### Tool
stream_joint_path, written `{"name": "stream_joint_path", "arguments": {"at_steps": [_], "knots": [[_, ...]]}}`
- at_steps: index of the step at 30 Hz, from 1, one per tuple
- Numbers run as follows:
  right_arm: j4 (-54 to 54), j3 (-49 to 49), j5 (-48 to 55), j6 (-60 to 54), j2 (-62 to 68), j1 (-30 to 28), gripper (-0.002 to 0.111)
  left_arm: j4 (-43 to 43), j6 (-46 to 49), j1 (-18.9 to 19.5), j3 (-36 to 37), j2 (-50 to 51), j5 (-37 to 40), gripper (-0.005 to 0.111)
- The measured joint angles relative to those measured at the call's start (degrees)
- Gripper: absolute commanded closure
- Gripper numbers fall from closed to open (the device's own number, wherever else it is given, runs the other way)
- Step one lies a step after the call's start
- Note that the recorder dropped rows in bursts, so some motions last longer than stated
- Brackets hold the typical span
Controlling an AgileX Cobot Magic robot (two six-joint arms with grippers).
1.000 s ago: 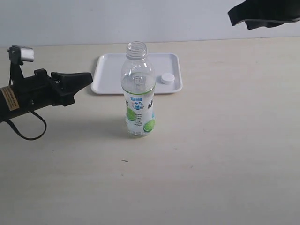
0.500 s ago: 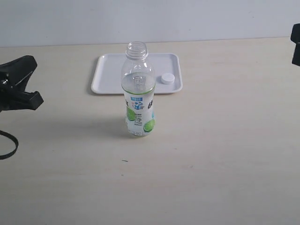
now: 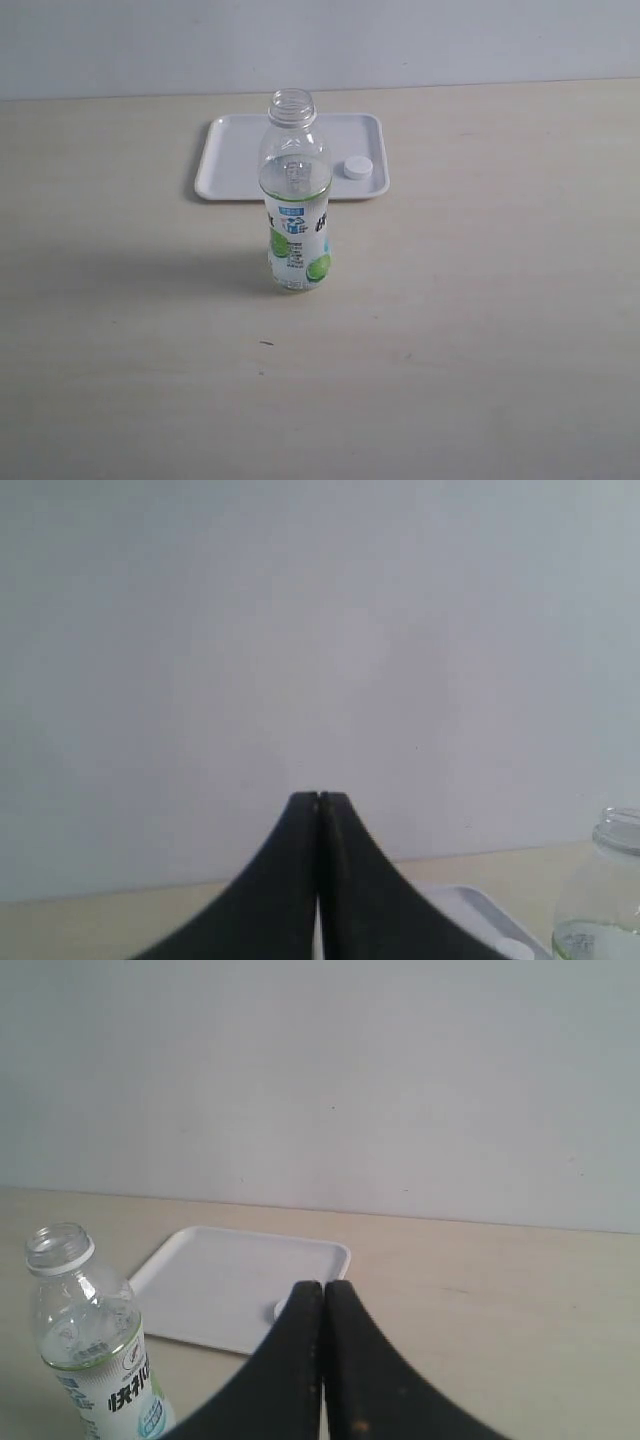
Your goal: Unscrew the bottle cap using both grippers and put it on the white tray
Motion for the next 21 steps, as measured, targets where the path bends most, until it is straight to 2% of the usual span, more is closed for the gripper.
{"name": "stream_joint_path", "arguments": {"at_steps": [12, 21], "knots": [[0.0, 0.0, 0.3, 0.2, 0.0, 0.0, 0.108, 3.0, 0.4, 0.0, 0.1, -22.2, 22.2, 0.107], [0.0, 0.0, 0.3, 0.2, 0.0, 0.0, 0.108, 7.7, -4.6, 0.0, 0.3, -41.4, 38.3, 0.107]]}}
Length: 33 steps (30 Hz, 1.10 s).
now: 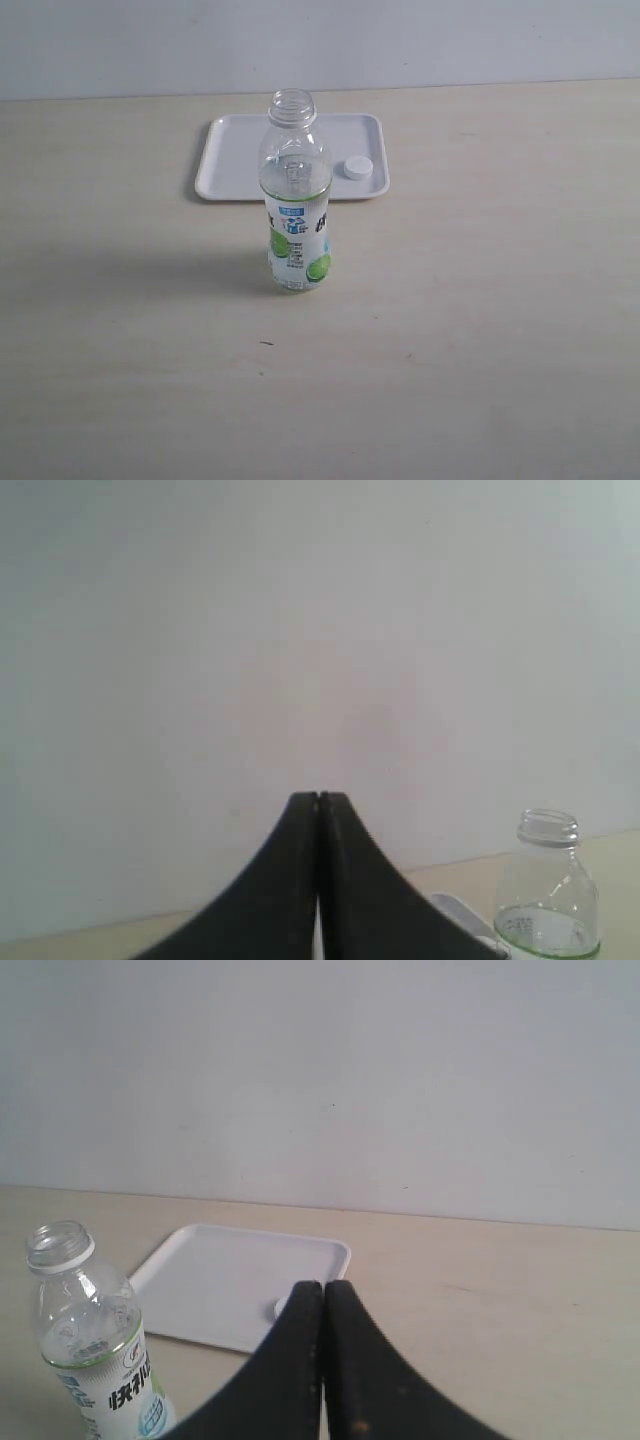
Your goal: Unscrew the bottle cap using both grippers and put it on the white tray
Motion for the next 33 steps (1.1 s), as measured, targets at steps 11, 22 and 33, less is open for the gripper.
{"name": "stream_joint_path", "arguments": {"at_steps": [11, 22, 33], "knots": [[0.1, 0.0, 1.2, 0.0, 0.0, 0.0, 0.108, 0.7, -3.5, 0.0, 0.0, -16.0, 16.8, 0.107], [0.8, 0.0, 1.3, 0.0, 0.0, 0.0, 0.108, 0.7, -4.9, 6.0, 0.0, -16.0, 32.3, 0.107], [1.7, 0.0, 1.3, 0.0, 0.0, 0.0, 0.108, 0.7, -5.0, 9.9, 0.0, -16.0, 45.5, 0.107]]}}
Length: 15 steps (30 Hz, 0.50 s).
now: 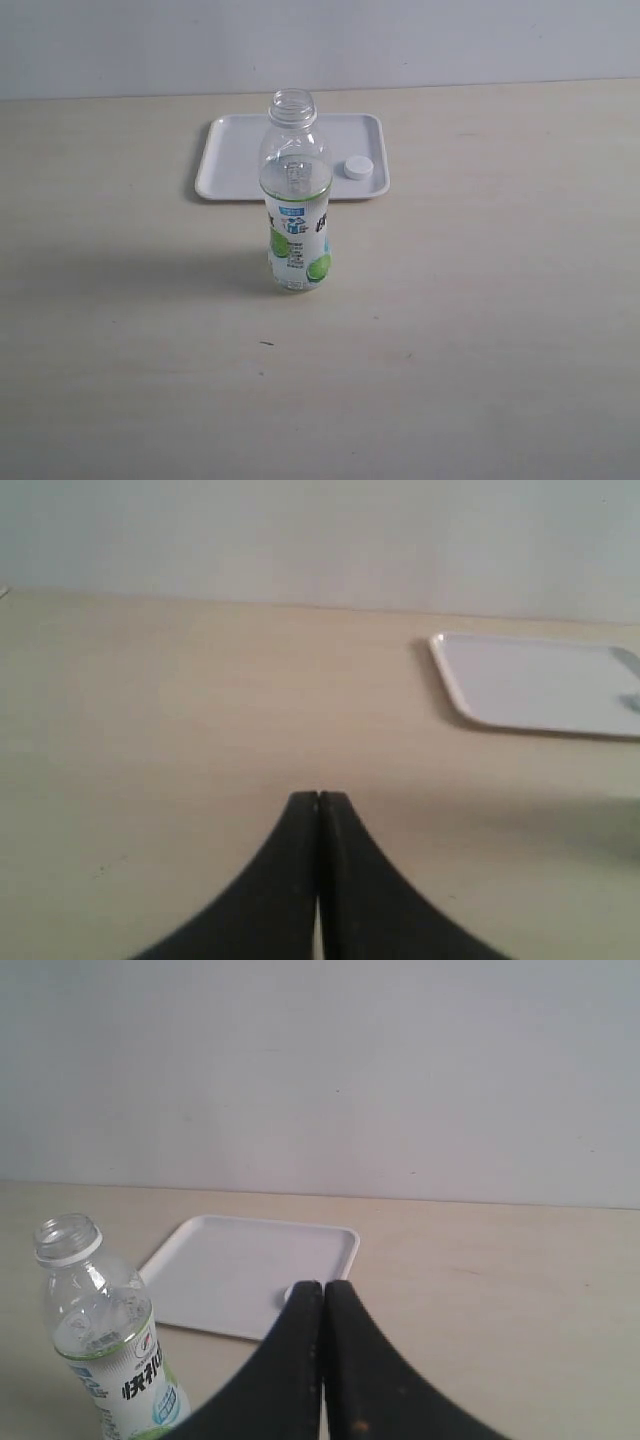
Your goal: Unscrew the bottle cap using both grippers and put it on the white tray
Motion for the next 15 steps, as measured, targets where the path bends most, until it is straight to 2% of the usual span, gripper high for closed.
{"name": "stream_joint_path", "arguments": {"at_steps": [15], "knots": [[0.0, 0.0, 0.0, 0.0, 0.0, 0.0, 0.108, 0.1, 0.0, 0.7, 0.0, 0.0, 1.3, 0.107]]}}
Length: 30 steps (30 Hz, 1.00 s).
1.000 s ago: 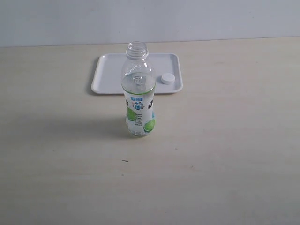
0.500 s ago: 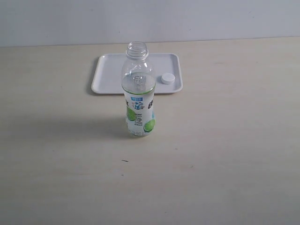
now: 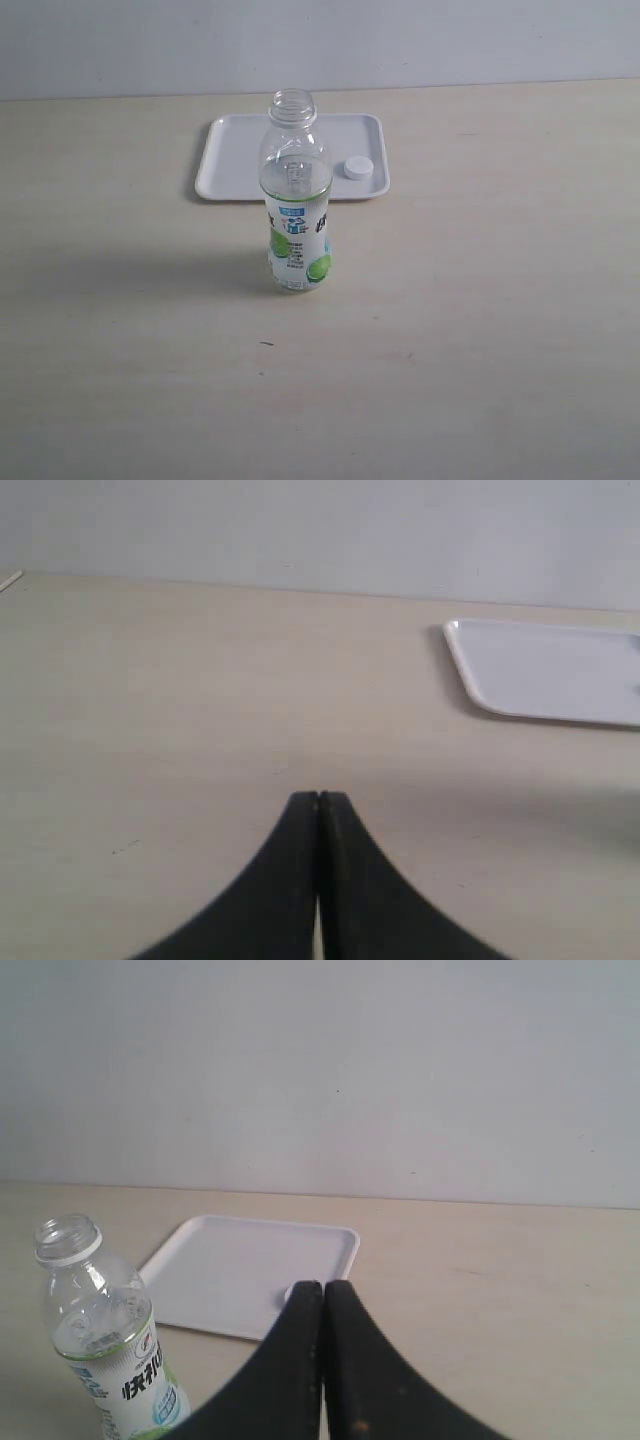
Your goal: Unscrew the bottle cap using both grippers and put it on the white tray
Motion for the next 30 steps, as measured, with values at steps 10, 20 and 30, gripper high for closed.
{"name": "stream_joint_path", "arguments": {"at_steps": [10, 20, 30], "knots": [[-0.4, 0.0, 0.7, -3.2, 0.0, 0.0, 0.108, 0.0, 0.0, 0.0, 0.0, 0.0, 0.2, 0.107], [-3.2, 0.0, 16.9, -6.7, -2.9, -0.3, 0.108, 0.0, 0.0, 0.0, 0.0, 0.0, 0.3, 0.107], [-3.8, 0.0, 19.6, -6.8, -20.0, -7.7, 0.108, 0.0, 0.0, 0.0, 0.0, 0.0, 0.3, 0.107]]}}
